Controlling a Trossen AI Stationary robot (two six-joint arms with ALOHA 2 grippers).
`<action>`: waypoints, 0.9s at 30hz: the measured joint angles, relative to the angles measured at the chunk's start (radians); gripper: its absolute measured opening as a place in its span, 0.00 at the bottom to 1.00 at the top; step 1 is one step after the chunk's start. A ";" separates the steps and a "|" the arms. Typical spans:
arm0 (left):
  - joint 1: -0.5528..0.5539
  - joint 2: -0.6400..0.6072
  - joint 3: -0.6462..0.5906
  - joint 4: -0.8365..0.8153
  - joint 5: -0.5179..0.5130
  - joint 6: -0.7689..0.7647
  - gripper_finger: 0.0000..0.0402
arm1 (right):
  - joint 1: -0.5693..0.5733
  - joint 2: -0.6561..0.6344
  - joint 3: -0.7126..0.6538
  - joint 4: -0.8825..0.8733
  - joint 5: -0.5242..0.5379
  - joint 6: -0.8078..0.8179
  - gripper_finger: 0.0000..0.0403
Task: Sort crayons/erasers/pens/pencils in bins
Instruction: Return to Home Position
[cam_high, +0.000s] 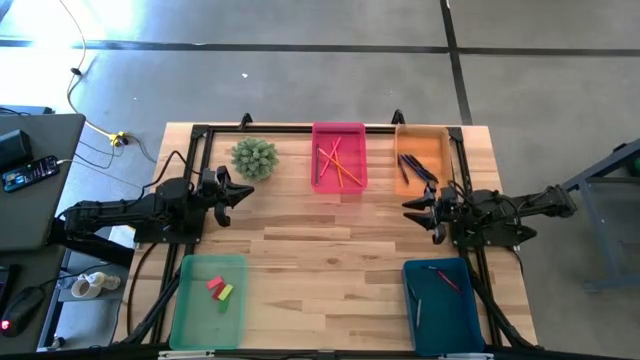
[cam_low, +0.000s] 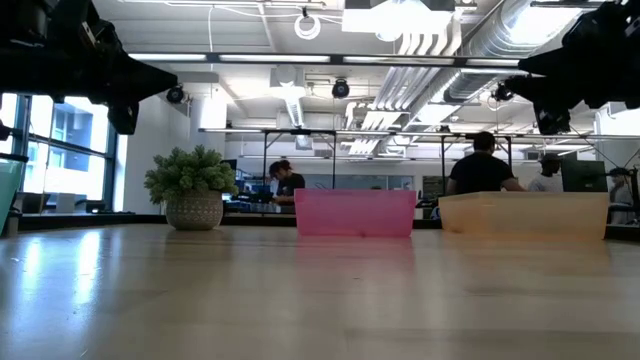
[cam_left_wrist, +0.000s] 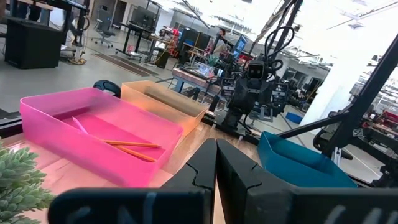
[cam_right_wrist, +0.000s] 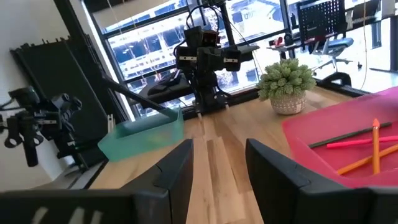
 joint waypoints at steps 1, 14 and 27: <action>0.000 0.000 0.000 0.000 0.000 0.000 0.00 | 0.000 0.000 0.000 -0.001 0.000 0.014 0.35; 0.000 0.000 0.000 0.000 0.000 0.000 0.00 | 0.000 0.000 0.001 -0.003 0.000 0.040 0.35; 0.000 0.000 0.000 0.000 0.000 0.000 0.00 | 0.000 0.000 0.001 -0.003 0.000 0.040 0.35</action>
